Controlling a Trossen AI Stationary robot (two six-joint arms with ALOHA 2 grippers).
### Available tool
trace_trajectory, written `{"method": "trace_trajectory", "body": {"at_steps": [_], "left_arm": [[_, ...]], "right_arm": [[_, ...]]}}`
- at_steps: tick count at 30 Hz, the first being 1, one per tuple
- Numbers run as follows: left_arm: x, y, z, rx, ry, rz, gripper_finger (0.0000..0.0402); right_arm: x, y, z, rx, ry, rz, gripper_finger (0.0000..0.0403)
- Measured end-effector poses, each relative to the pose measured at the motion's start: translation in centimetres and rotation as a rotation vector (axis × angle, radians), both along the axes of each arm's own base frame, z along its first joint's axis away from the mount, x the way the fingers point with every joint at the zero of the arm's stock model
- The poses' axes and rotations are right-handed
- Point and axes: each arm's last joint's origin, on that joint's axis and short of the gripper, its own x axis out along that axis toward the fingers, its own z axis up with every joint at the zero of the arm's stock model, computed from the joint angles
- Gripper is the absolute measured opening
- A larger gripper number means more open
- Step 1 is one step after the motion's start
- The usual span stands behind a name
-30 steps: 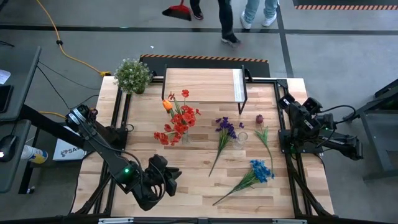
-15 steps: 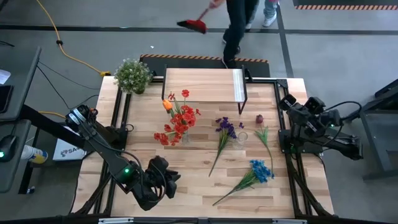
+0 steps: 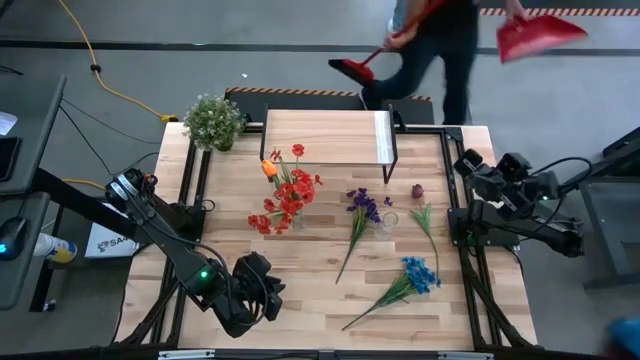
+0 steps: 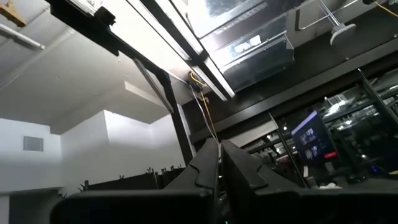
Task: Pick and place flowers into a vace then onto a shelf
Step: Put the red tulip into the right transparent vase
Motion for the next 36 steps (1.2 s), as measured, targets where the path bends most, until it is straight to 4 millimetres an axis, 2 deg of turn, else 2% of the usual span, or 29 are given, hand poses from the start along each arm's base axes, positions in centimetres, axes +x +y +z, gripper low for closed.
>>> {"method": "trace_trajectory", "body": {"at_steps": [9,17,26,36], "left_arm": [[-0.1,0.1,-0.1,0.017,0.015,-0.008,0.0129],[-0.2,0.2,-0.2,0.036,0.034,-0.009,0.0129],[-0.4,0.3,-0.3,0.058,0.067,-0.048,0.0129],[-0.6,0.5,-0.5,0.076,0.121,-0.073,0.0129]], "right_arm": [[0.5,0.1,1.5,-0.022,0.050,0.080,0.0012],[1.9,0.0,4.5,-0.089,0.131,0.172,0.0012],[3.5,-0.3,7.1,-0.091,0.392,0.237,0.0012],[4.8,-0.7,7.9,-0.060,0.660,0.209,0.0012]]}}
